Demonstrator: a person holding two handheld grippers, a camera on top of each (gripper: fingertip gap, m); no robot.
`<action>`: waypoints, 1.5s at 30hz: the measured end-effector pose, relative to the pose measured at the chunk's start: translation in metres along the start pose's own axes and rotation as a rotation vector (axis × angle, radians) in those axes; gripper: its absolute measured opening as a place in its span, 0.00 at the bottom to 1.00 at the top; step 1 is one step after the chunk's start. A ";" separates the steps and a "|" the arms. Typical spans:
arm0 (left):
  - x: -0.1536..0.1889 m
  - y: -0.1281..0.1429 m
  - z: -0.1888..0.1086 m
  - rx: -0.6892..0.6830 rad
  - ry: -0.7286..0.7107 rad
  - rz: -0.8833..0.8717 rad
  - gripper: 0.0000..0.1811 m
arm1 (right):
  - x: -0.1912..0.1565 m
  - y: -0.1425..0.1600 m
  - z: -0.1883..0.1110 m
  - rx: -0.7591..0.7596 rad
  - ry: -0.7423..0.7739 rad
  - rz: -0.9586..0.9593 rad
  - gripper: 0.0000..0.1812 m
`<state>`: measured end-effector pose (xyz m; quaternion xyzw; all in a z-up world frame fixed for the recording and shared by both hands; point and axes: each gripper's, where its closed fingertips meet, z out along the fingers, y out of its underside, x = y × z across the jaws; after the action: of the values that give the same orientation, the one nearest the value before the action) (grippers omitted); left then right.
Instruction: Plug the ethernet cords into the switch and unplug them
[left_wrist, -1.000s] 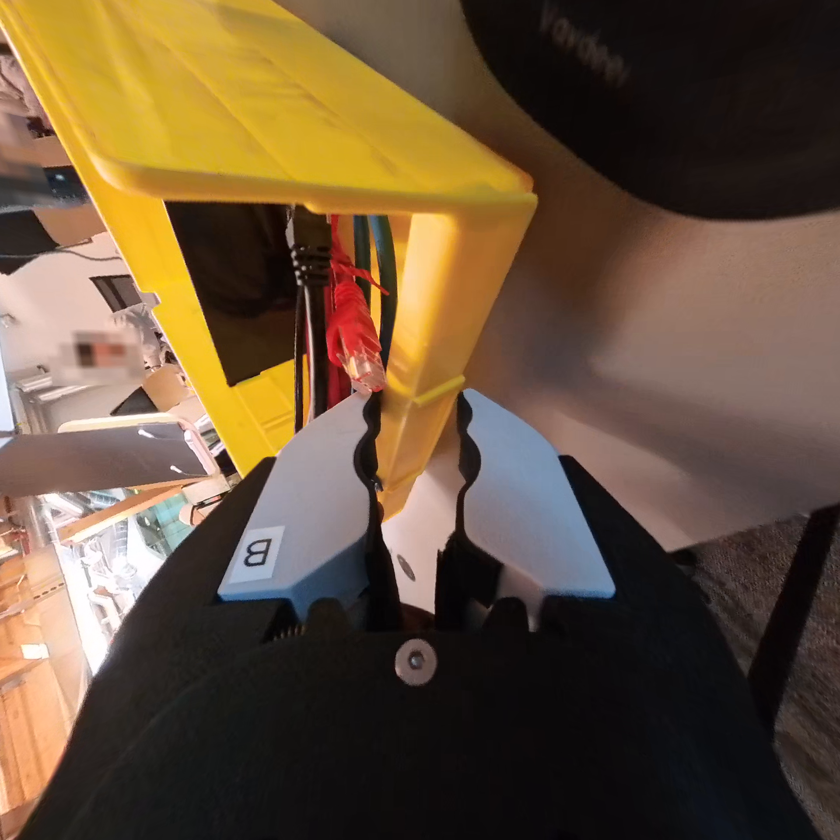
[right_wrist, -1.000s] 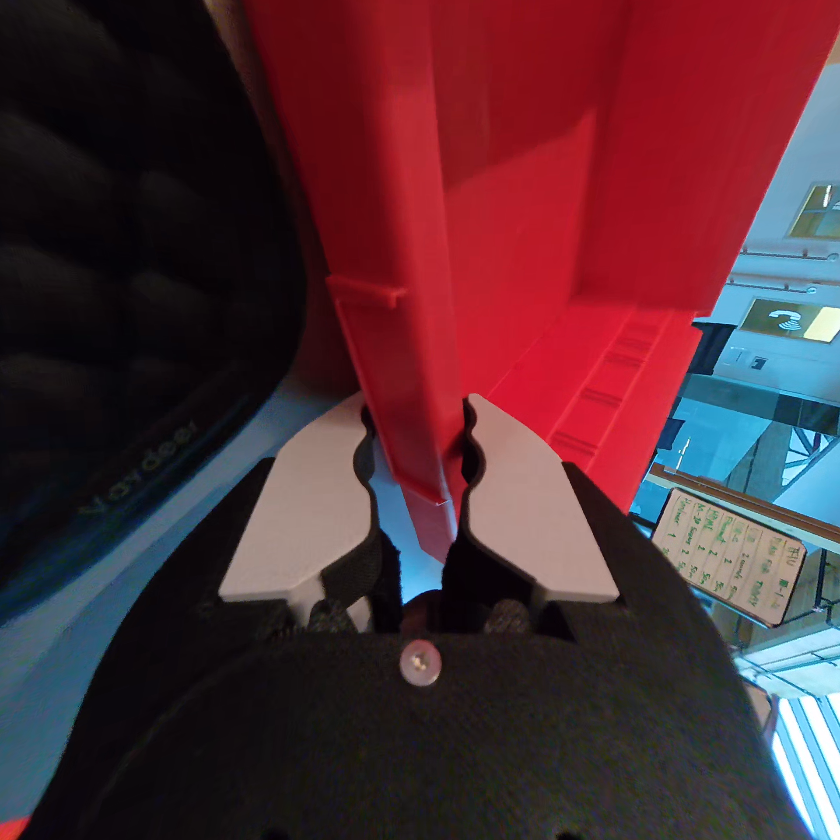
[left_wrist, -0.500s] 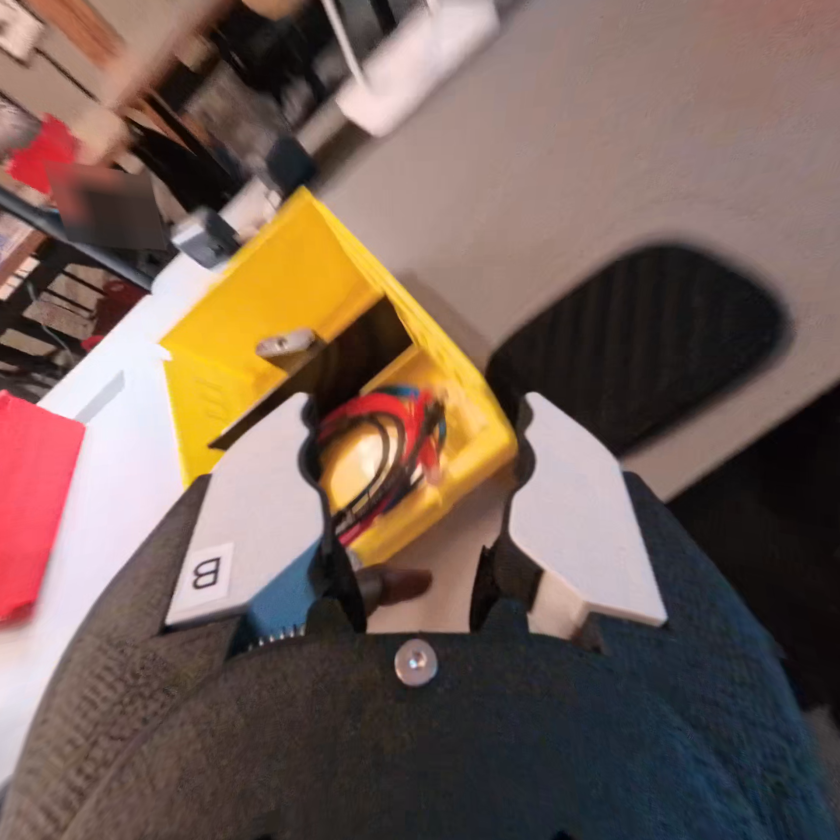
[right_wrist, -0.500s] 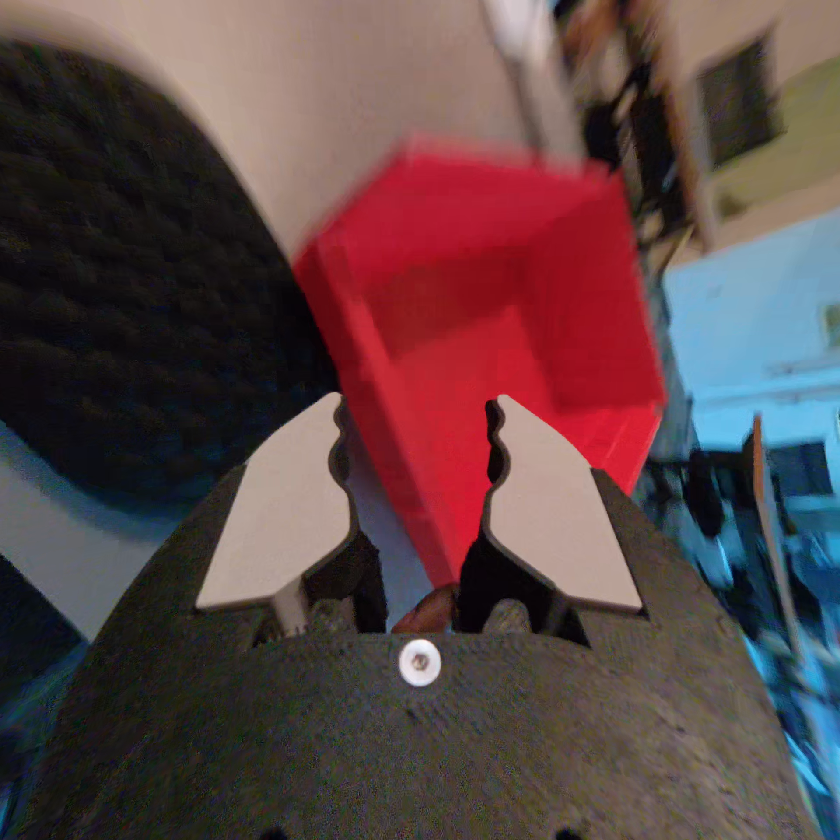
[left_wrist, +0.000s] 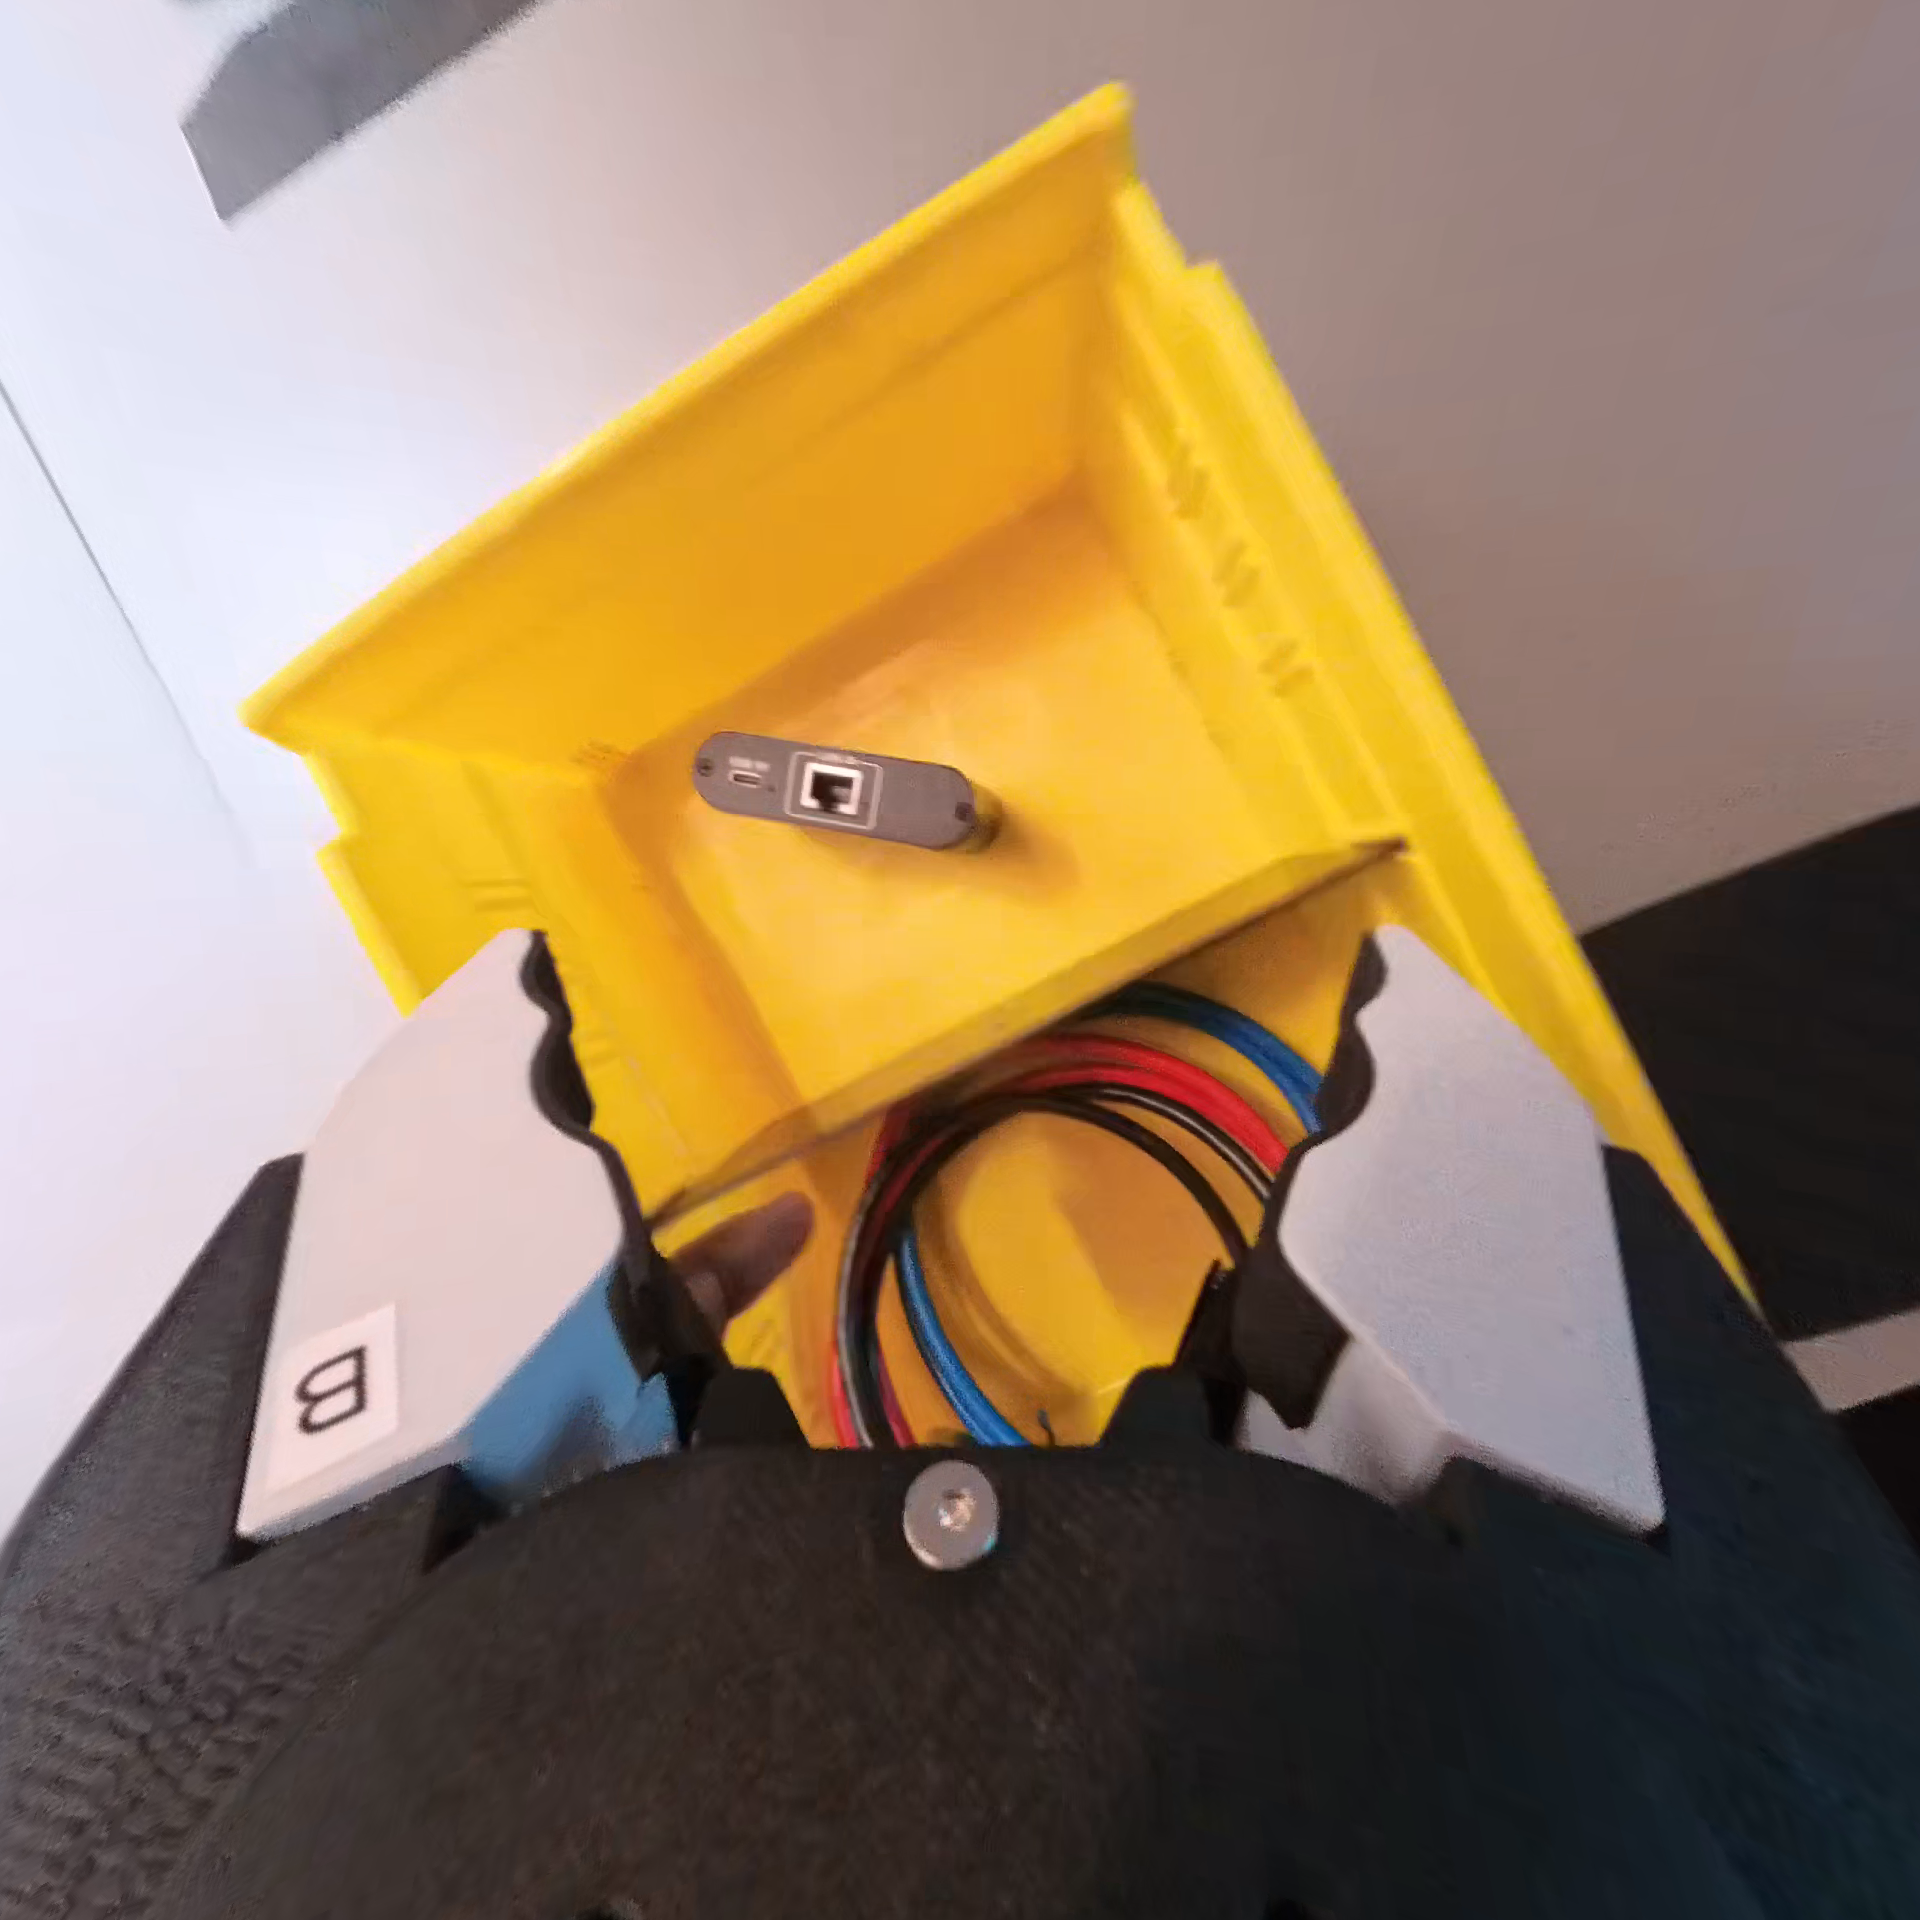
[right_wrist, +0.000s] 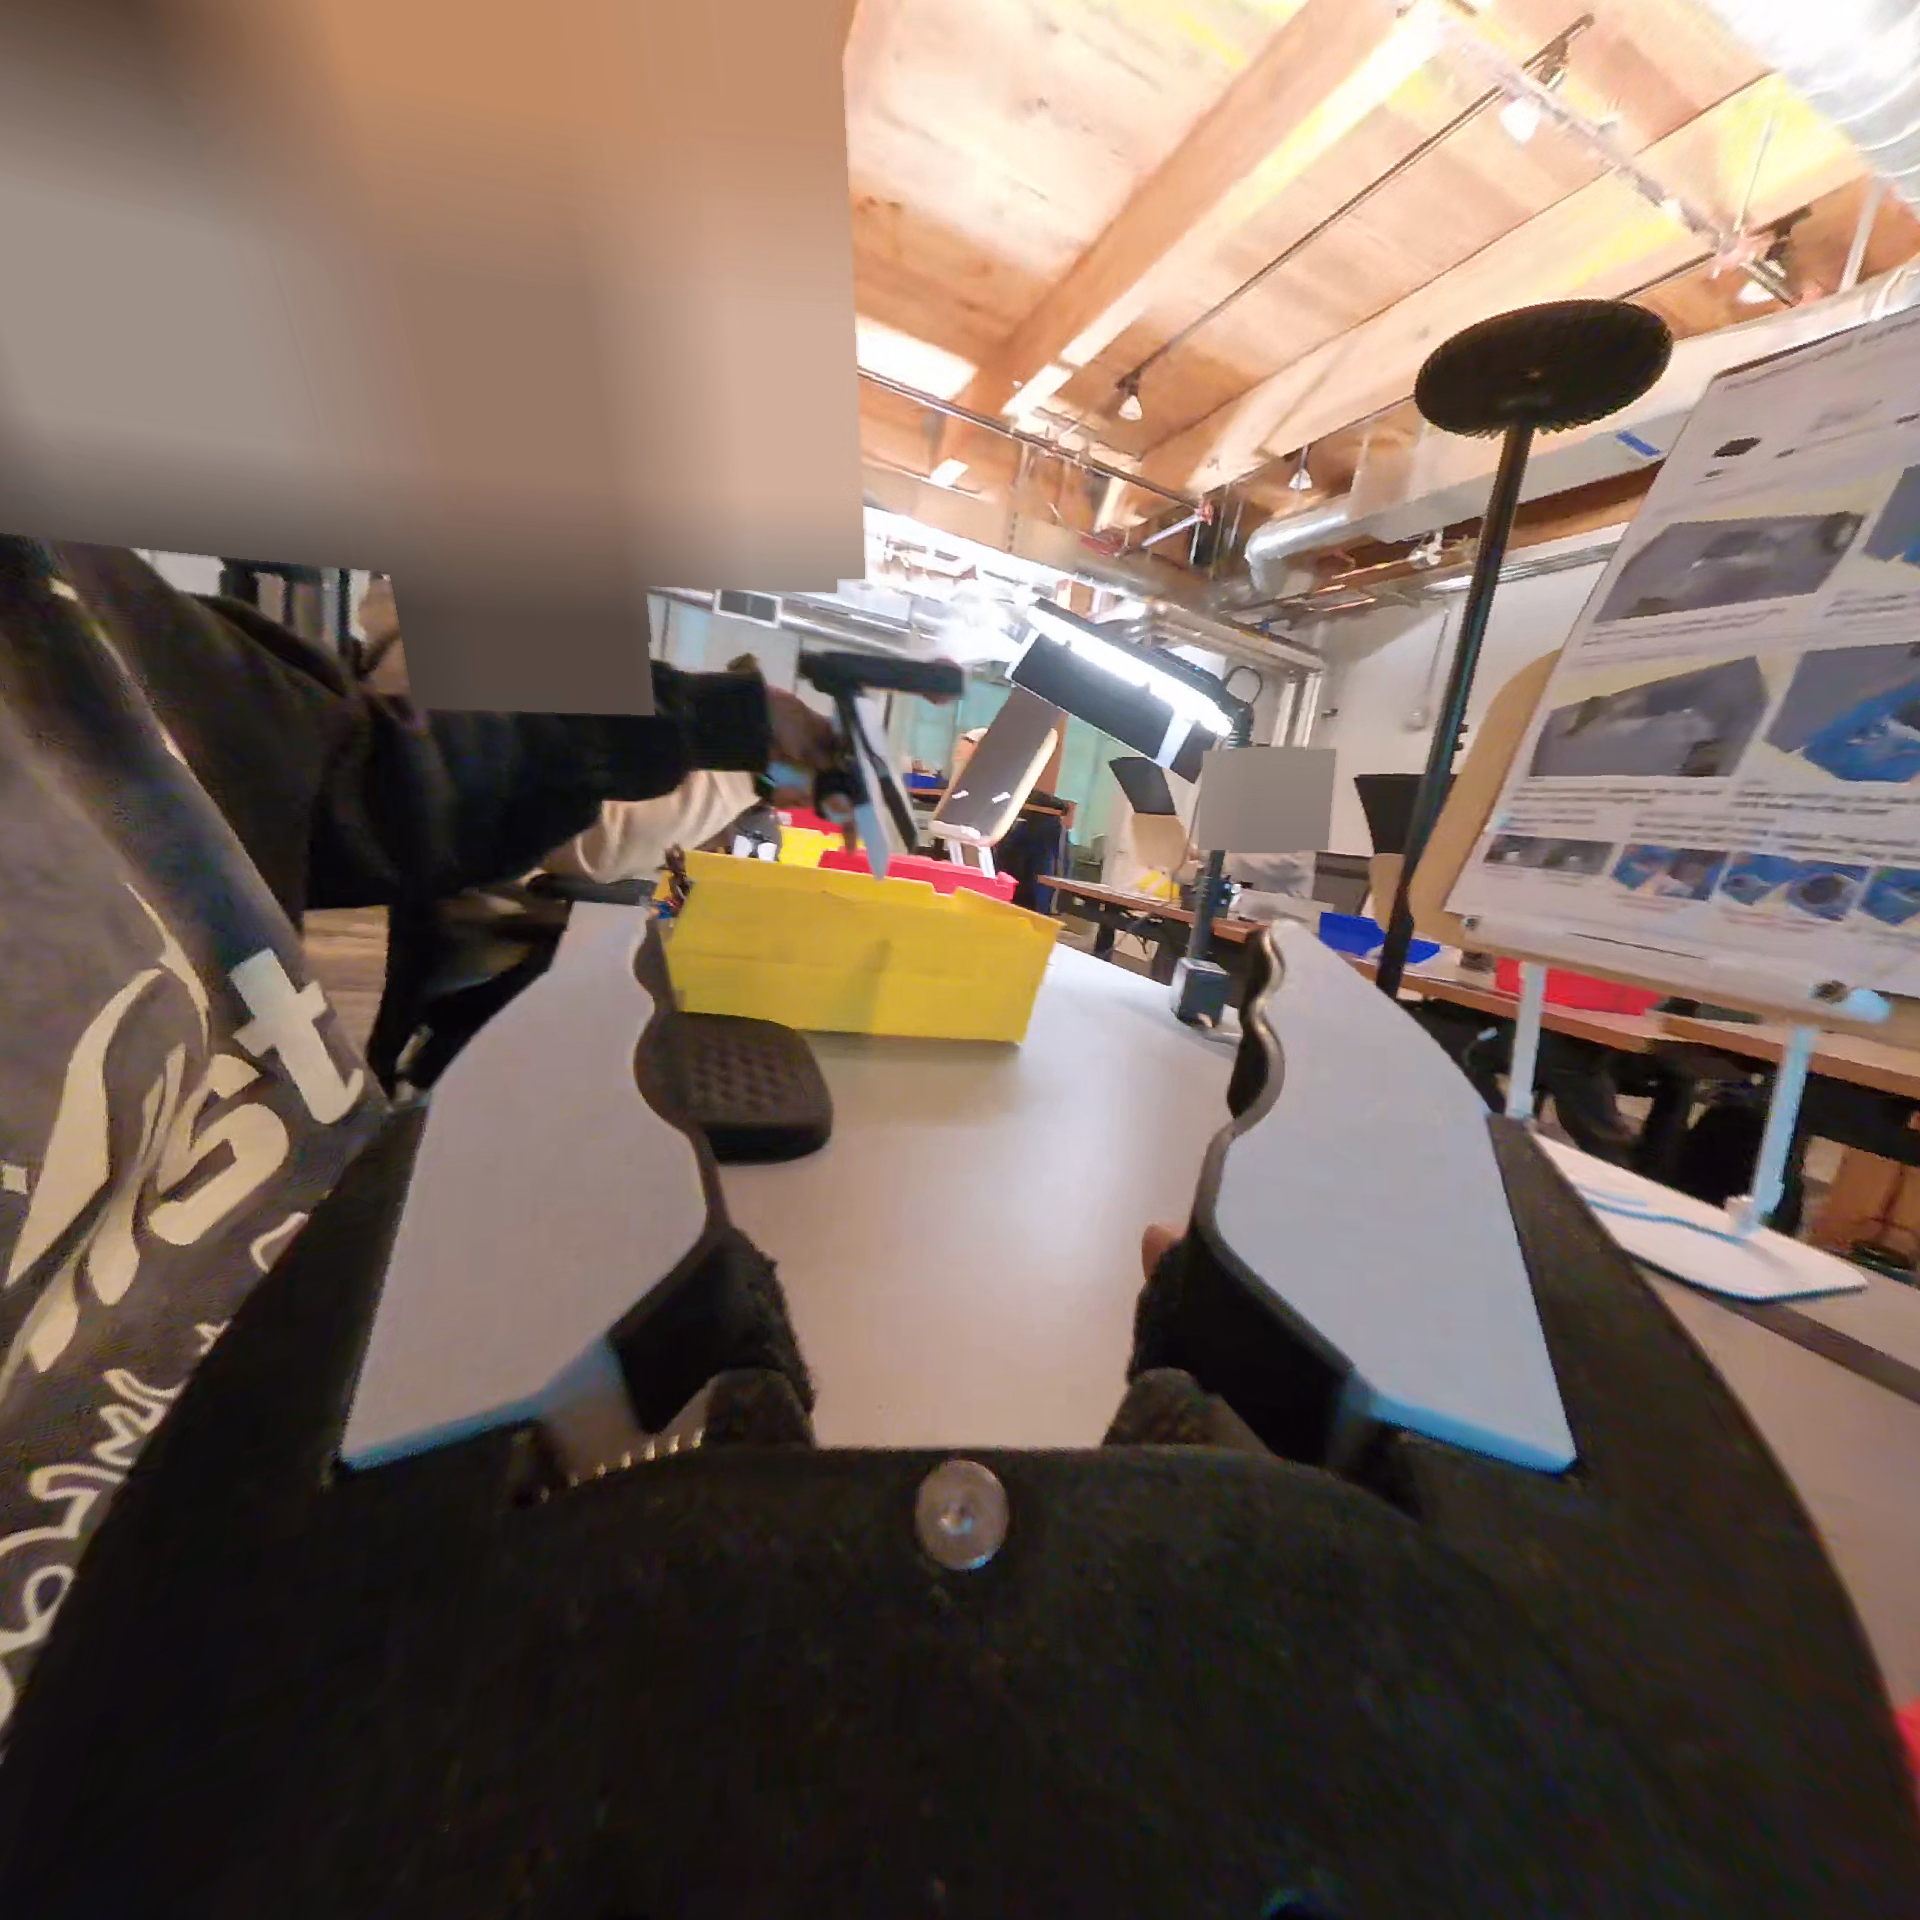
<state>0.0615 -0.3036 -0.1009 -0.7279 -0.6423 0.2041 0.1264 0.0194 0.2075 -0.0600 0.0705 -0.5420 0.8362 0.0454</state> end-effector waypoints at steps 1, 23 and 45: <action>-0.008 -0.001 0.010 -0.048 -0.002 -0.004 0.78 | -0.001 -0.001 0.001 0.001 -0.007 -0.001 0.56; -0.026 0.029 0.108 -0.365 0.164 0.106 0.59 | 0.004 -0.003 -0.004 0.034 0.015 0.020 0.53; 0.109 -0.101 -0.107 0.903 0.157 0.125 0.56 | 0.002 0.007 0.002 -0.053 0.077 -0.171 0.56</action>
<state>0.0312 -0.1733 0.0239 -0.6505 -0.4323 0.4149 0.4666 0.0166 0.2032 -0.0654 0.0830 -0.5538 0.8167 0.1395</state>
